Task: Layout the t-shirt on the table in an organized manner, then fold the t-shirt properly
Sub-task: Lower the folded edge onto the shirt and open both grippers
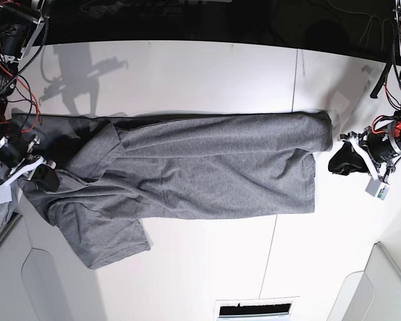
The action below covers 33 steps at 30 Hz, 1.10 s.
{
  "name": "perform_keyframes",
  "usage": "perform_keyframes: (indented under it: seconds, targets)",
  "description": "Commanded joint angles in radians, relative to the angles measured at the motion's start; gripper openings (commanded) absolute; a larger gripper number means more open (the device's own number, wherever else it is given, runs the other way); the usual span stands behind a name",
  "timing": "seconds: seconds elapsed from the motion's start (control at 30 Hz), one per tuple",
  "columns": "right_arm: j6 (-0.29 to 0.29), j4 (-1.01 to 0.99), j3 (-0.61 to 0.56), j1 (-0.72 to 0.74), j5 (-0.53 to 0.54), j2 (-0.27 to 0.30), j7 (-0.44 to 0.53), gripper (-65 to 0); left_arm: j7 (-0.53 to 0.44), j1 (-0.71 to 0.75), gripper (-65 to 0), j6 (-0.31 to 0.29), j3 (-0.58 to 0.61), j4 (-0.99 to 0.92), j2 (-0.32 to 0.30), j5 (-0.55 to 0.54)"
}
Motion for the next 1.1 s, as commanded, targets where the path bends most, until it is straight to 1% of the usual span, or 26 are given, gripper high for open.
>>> perform_keyframes:
  seconds: [0.0, 0.03, 0.07, 0.13, 0.17, 0.2, 0.3, 0.37, 0.47, 0.53, 0.57, 0.6, 0.7, 0.73, 0.77, 0.83, 1.0, 1.07]
  targets:
    - [0.002, -0.014, -0.013, 0.024, -0.001, 0.016, 0.027, -65.0, -0.021, -0.013, -49.9, -0.006, -0.008, 0.011, -0.019, -0.006]
    - [0.002, -0.038, -0.034, 0.035, -0.006, 0.016, 0.032, -65.0, -0.02, -0.013, -49.9, -0.006, -0.007, 0.01, -0.019, -0.003]
    - [0.002, -0.058, -0.054, 0.046, -0.013, 0.016, 0.032, -62.7, -0.017, -0.013, -49.9, -0.006, -0.006, 0.009, -0.019, -0.003]
    - [0.0, -0.072, -0.091, 0.054, -0.014, 0.016, 0.031, -43.2, -0.008, -0.013, -49.9, -0.006, -0.006, 0.009, -0.02, -0.005]
    - [-0.002, -0.071, -0.104, 0.054, -0.012, 0.016, 0.031, -36.9, 0.001, -0.013, -49.9, -0.006, -0.006, 0.009, -0.02, -0.008]
    - [-0.002, -0.069, -0.109, 0.054, -0.011, 0.016, 0.031, -34.0, 0.02, -0.013, -49.8, -0.006, -0.006, 0.009, -0.021, -0.026]
    - [-0.008, -0.057, -0.104, 0.053, -0.01, 0.016, 0.03, -33.8, 0.113, -0.01, -49.8, -0.006, -0.006, 0.009, -0.032, -0.137]
    - [-0.009, -0.038, -0.092, 0.053, 0.002, 0.016, 0.011, -34.0, 0.167, -0.008, -49.8, -0.006, -0.006, 0.01, -0.044, -0.206]
    - [-0.009, 0.01, -0.062, 0.045, 0.044, 0.016, -0.064, -34.0, 0.178, 0.022, -49.8, -0.006, -0.007, 0.019, -0.077, -0.283]
    - [-0.009, 0.039, -0.034, 0.041, 0.054, 0.016, -0.114, -34.0, 0.179, 0.04, -49.8, -0.006, -0.012, 0.025, -0.084, -0.28]
    - [-0.009, 0.05, -0.016, 0.038, 0.053, 0.016, -0.12, -34.0, 0.178, 0.045, -49.6, -0.006, -0.014, 0.025, -0.083, -0.277]
    - [-0.009, 0.056, 0.004, 0.036, 0.051, 0.017, -0.119, -34.0, 0.178, 0.047, -47.5, -0.006, -0.014, 0.025, -0.083, -0.277]
    - [-0.009, 0.058, 0.076, 0.034, 0.038, 0.017, -0.119, -34.0, 0.179, 0.052, -32.3, -0.006, -0.014, 0.025, -0.083, -0.277]
    - [-0.01, 0.058, 0.101, 0.028, 0.033, 0.017, -0.119, -34.0, 0.179, 0.055, -29.0, -0.006, -0.014, 0.025, -0.083, -0.276]
    - [-0.01, 0.058, 0.125, 0.016, 0.031, 0.017, -0.117, -34.0, 0.179, 0.061, -28.0, -0.006, -0.014, 0.025, -0.083, -0.268]
    - [-0.01, 0.058, 0.171, -0.016, 0.027, 0.017, -0.114, -34.0, 0.178, 0.077, -28.0, -0.006, -0.014, 0.024, -0.083, -0.253]
    - [-0.027, 0.058, 0.278, -0.101, -0.01, 0.017, -0.055, -34.0, 0.167, 0.092, -28.0, -0.006, -0.014, 0.024, -0.073, -0.251]
    - [-0.029, 0.058, 0.313, -0.127, -0.009, 0.023, -0.05, -34.0, 0.158, 0.093, -28.0, -0.006, -0.014, 0.023, -0.066, -0.25]
